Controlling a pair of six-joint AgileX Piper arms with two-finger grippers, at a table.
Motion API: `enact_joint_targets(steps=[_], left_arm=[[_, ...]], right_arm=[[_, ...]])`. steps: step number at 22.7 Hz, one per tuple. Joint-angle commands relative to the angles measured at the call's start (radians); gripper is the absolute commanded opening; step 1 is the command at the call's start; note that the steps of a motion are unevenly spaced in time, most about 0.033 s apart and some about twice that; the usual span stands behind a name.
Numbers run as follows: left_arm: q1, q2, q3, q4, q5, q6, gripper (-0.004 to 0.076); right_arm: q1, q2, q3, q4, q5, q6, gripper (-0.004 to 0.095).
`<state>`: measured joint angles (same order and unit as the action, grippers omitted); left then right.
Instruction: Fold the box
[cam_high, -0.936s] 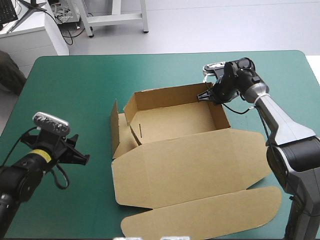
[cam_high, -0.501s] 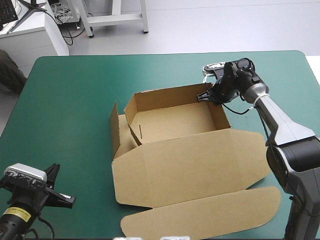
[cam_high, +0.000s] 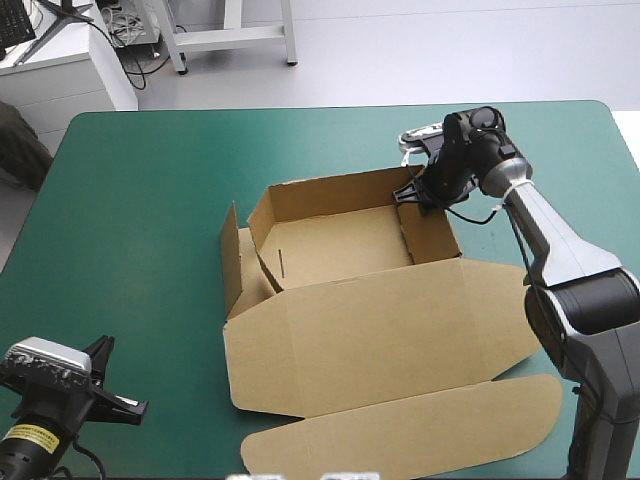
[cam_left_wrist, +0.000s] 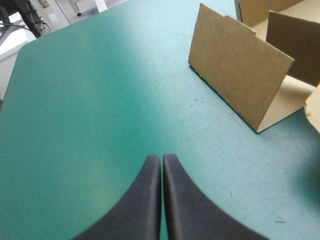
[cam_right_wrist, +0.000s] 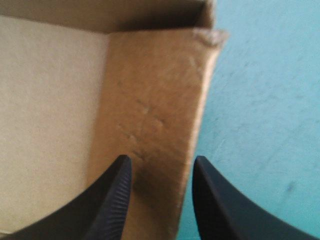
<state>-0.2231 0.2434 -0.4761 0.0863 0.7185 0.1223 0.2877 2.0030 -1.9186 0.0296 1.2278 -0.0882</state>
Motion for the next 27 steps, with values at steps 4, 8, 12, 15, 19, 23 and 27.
enact_joint_targets(steps=[4, 8, 12, 15, 19, 23, 27], left_arm=[[0.001, 0.012, -0.026, 0.007, -0.060, -0.006, -0.0007], [0.001, 0.012, -0.026, 0.007, -0.062, -0.006, -0.0008], [0.001, 0.012, -0.026, 0.007, -0.068, -0.006, -0.0010], [0.001, 0.012, -0.026, 0.007, -0.070, -0.006, -0.0010], [0.001, 0.012, -0.026, -0.001, -0.077, -0.006, -0.0010], [0.001, 0.012, -0.026, -0.001, -0.075, -0.006, -0.0010], [0.001, 0.012, -0.026, -0.001, -0.073, -0.006, -0.0010]], right_arm=[[-0.002, -0.236, -0.088, -0.125, 0.028, -0.006, 0.0464], [-0.002, -0.371, -0.088, -0.100, 0.028, 0.011, 0.0464], [-0.002, -0.415, -0.009, -0.050, 0.028, 0.020, 0.0466], [-0.002, -0.413, 0.167, -0.056, 0.024, 0.003, 0.0468], [-0.002, -0.411, 0.281, -0.030, -0.104, -0.006, 0.0467], [-0.002, -0.398, 0.303, 0.002, -0.157, -0.006, 0.0467], [-0.002, -0.356, 0.303, 0.002, -0.152, -0.006, 0.0467]])
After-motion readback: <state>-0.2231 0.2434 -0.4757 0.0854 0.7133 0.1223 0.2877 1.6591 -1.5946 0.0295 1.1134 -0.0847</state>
